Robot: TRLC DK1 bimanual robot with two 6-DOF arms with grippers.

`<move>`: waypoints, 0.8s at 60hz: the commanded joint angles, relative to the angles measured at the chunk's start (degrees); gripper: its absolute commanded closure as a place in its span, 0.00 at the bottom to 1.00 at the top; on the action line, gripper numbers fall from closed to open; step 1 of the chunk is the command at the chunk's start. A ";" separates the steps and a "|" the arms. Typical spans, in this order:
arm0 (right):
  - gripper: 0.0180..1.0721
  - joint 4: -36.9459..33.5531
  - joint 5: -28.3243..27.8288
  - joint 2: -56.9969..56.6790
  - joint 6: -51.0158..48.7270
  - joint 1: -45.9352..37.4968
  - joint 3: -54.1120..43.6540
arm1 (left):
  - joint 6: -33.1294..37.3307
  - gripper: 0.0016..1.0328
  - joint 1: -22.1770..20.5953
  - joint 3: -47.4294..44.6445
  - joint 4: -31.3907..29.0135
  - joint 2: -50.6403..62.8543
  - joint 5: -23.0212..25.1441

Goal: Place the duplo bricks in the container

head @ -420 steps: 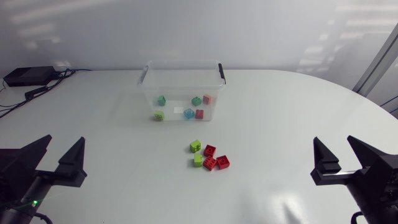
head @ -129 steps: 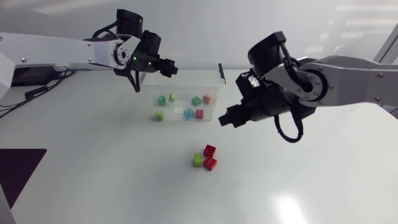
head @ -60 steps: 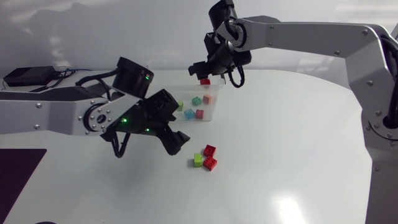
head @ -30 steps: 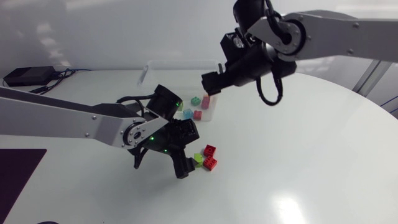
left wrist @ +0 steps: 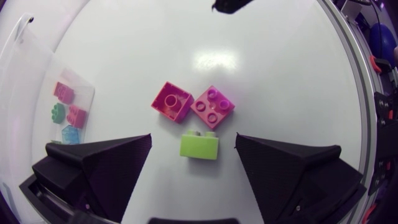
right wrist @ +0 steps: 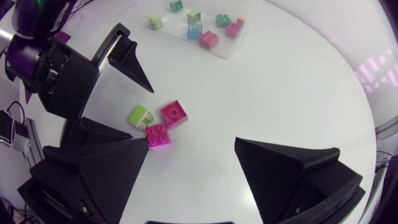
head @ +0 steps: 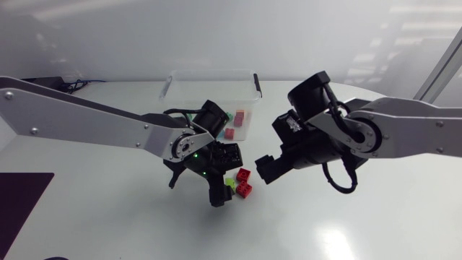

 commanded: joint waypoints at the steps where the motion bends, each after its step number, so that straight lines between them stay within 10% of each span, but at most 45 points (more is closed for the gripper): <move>1: 0.05 1.41 -0.25 0.27 -0.78 0.33 -3.11 | 2.35 0.15 -0.66 2.52 -1.84 2.45 0.53; 7: 0.05 2.73 -0.34 1.15 -0.69 1.03 -4.34 | 2.79 0.33 -0.83 4.55 -4.47 3.85 0.79; 14: 0.05 3.61 -0.25 2.56 -0.87 1.65 -4.60 | 3.41 0.77 -1.45 5.16 -6.23 5.26 0.79; 48: 0.08 4.13 1.51 18.64 -1.48 8.24 4.98 | 3.67 0.80 6.99 7.01 -17.66 -6.34 0.88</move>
